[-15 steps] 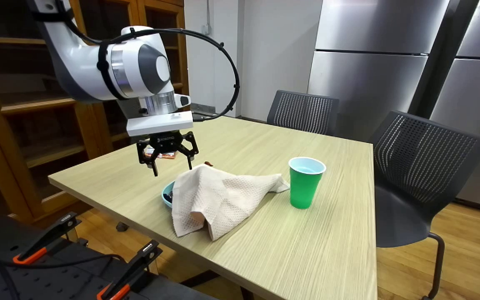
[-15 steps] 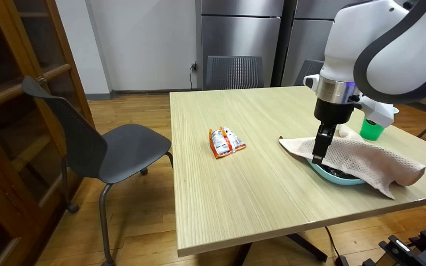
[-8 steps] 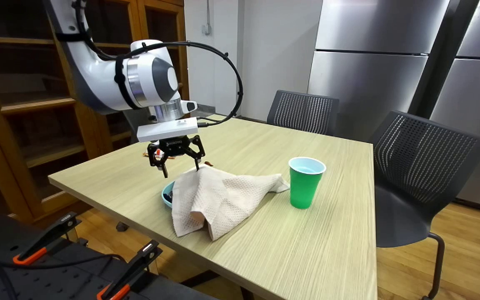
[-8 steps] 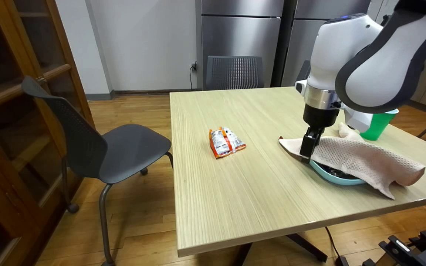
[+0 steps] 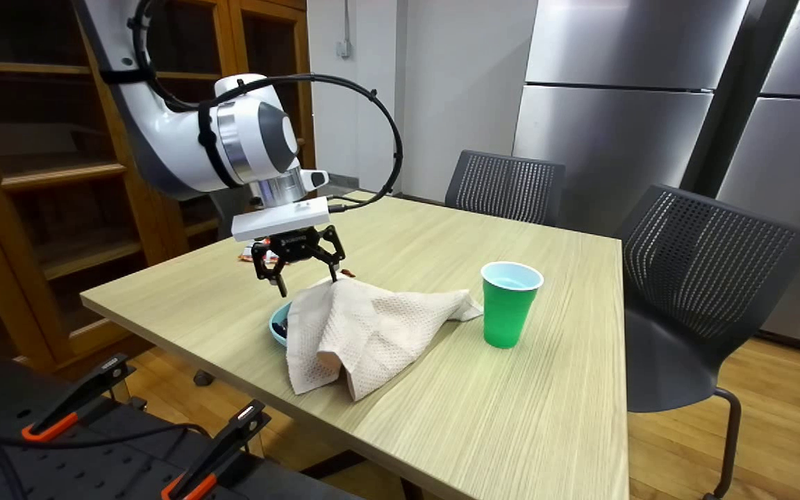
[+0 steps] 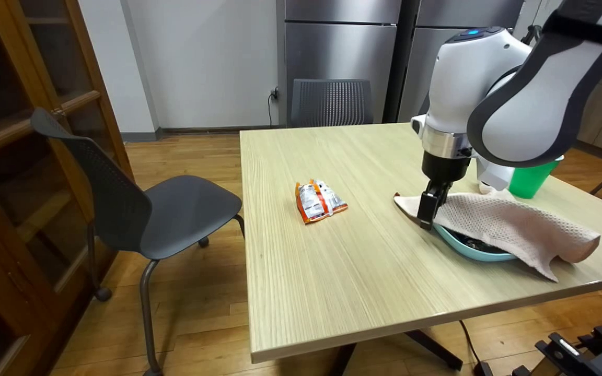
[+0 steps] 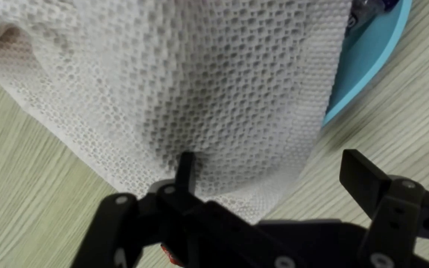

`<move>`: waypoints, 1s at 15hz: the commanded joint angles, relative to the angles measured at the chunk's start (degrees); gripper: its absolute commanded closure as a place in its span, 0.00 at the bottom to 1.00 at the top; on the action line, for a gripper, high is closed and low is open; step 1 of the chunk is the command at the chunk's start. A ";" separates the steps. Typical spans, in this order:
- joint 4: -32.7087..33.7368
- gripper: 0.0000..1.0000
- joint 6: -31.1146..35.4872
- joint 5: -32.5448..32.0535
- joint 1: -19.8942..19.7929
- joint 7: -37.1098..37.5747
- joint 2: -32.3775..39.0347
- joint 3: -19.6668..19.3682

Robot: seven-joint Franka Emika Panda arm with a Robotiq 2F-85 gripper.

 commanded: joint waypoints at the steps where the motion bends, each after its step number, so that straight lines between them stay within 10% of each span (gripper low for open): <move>1: -1.03 0.00 2.27 -3.53 4.81 4.43 -0.28 -4.40; 15: -3.84 0.00 4.31 -7.42 18.90 12.57 1.03 -18.30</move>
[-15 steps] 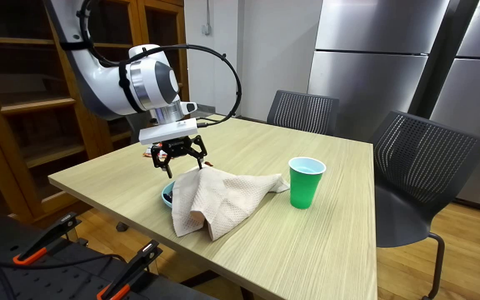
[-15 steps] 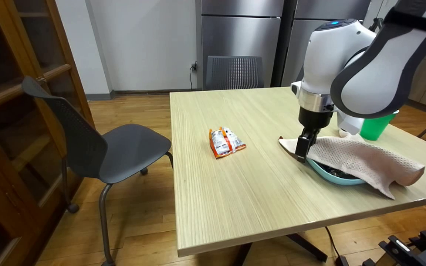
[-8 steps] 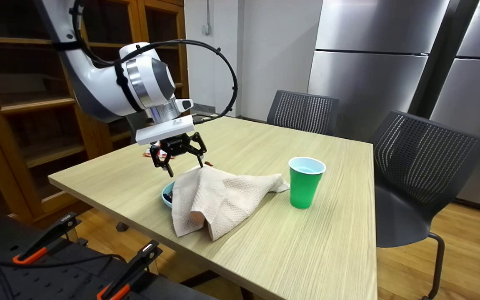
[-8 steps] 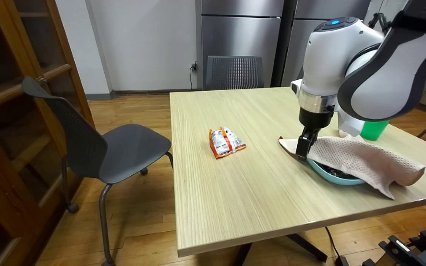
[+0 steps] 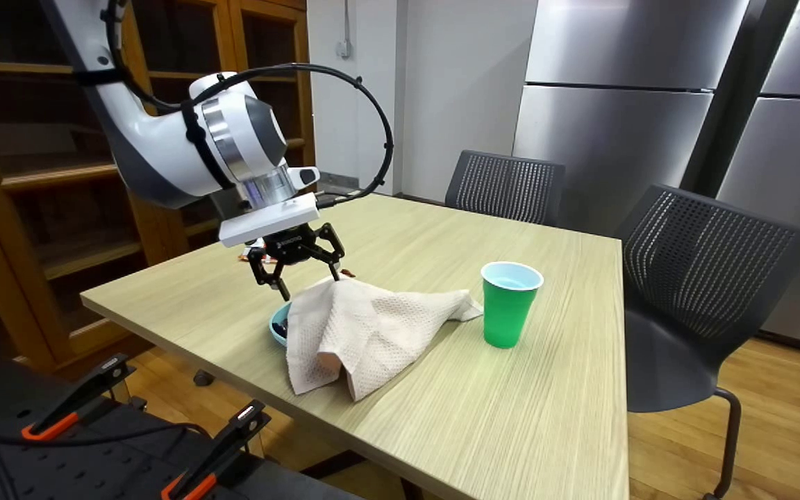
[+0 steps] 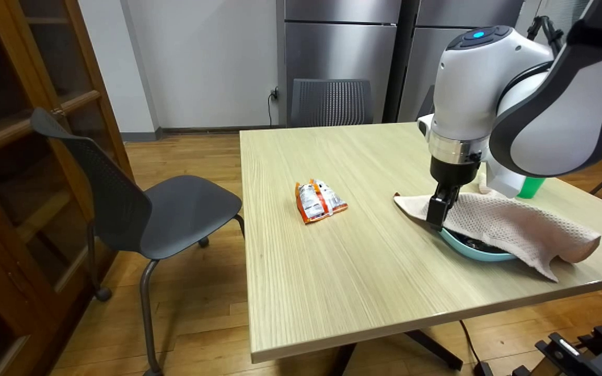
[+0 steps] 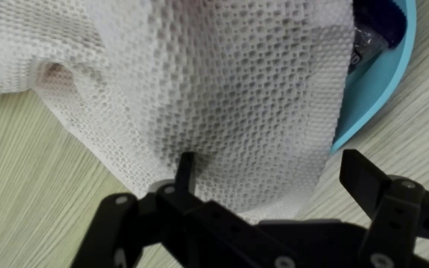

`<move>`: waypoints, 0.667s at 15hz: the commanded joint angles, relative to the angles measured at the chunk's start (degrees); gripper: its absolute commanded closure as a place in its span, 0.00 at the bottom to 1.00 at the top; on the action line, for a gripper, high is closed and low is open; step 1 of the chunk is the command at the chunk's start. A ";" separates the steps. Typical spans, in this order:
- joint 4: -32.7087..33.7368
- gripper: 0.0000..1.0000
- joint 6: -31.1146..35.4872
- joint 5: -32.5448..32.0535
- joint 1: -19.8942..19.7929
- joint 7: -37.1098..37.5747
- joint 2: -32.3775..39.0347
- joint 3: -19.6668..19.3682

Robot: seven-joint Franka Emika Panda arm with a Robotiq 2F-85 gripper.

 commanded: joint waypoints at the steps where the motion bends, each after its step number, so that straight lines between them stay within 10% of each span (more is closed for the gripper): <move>1: -0.40 0.00 2.40 -1.54 3.19 3.24 1.13 -3.37; 10: -0.07 0.00 7.18 -0.64 9.66 6.39 4.75 -9.07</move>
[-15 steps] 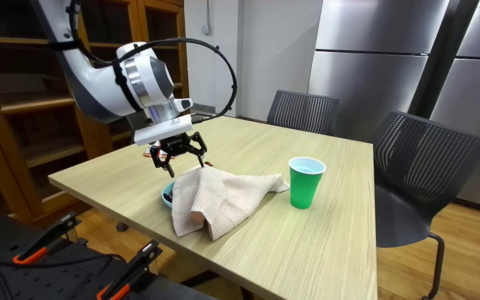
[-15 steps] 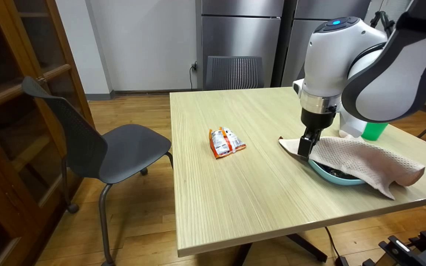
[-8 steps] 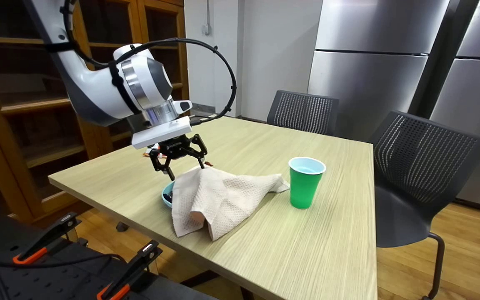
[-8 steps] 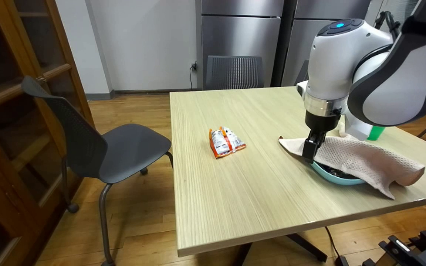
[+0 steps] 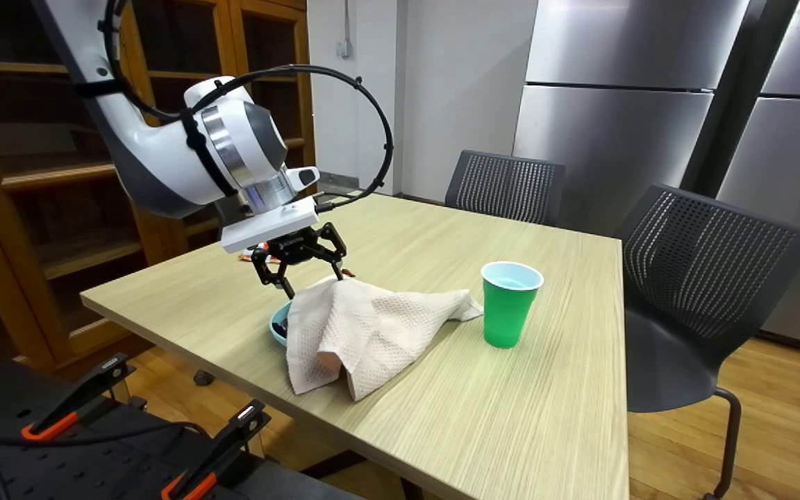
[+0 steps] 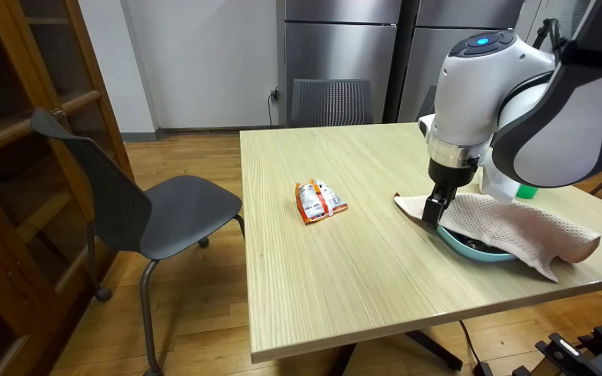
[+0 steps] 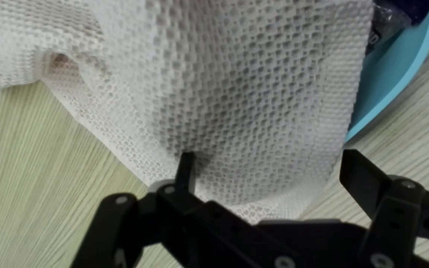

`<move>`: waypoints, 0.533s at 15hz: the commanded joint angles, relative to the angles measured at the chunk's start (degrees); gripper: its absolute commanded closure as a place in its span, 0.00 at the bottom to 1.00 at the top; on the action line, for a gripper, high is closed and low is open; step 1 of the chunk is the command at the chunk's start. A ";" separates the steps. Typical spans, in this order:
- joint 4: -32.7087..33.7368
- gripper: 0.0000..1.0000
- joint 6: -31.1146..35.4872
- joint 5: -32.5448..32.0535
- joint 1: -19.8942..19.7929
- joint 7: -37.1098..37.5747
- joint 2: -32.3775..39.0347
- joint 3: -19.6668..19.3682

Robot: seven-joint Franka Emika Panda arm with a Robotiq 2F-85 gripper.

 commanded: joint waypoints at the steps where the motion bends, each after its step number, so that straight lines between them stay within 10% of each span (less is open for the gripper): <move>1: 0.07 0.00 1.81 -0.56 3.74 2.78 1.79 -3.24; 6: -0.09 0.00 2.22 -0.22 6.50 3.73 3.00 -5.38; 7: -0.09 0.25 2.22 -0.16 6.83 3.77 3.17 -5.53; 8: -0.17 0.28 2.18 -0.10 6.76 3.54 3.19 -5.39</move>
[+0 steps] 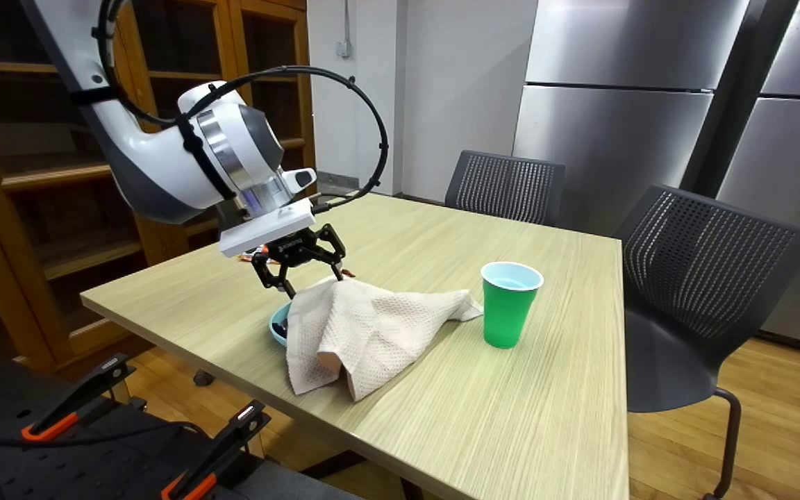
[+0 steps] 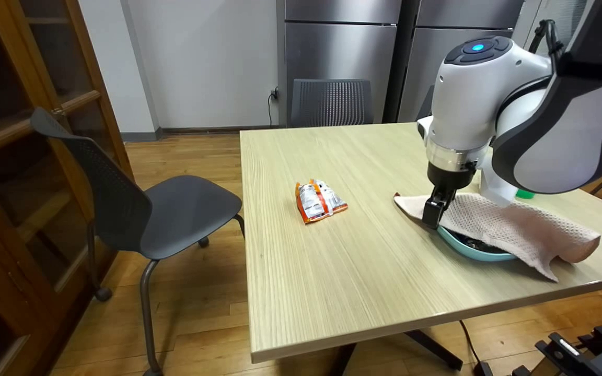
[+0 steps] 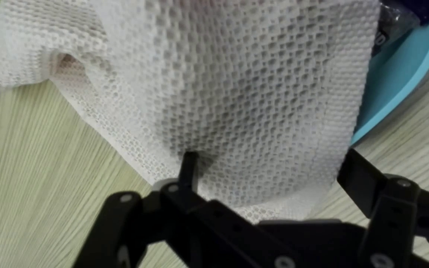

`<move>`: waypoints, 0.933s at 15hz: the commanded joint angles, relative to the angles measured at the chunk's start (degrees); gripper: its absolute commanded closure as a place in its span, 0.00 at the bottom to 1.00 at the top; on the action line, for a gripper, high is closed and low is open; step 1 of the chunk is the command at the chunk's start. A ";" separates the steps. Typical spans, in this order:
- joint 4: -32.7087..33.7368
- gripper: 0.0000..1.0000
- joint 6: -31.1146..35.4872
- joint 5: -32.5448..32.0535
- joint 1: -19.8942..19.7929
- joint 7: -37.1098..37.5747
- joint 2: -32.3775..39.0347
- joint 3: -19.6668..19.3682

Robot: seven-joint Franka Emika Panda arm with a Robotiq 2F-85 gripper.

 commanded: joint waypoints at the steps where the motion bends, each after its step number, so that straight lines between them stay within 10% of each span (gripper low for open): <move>1: -0.19 0.34 1.16 -0.08 1.98 1.46 0.97 -1.46; 9: -0.41 0.97 1.28 0.01 2.80 1.64 1.23 -1.53; 14: -0.68 0.99 1.04 0.11 2.36 1.23 0.89 -1.58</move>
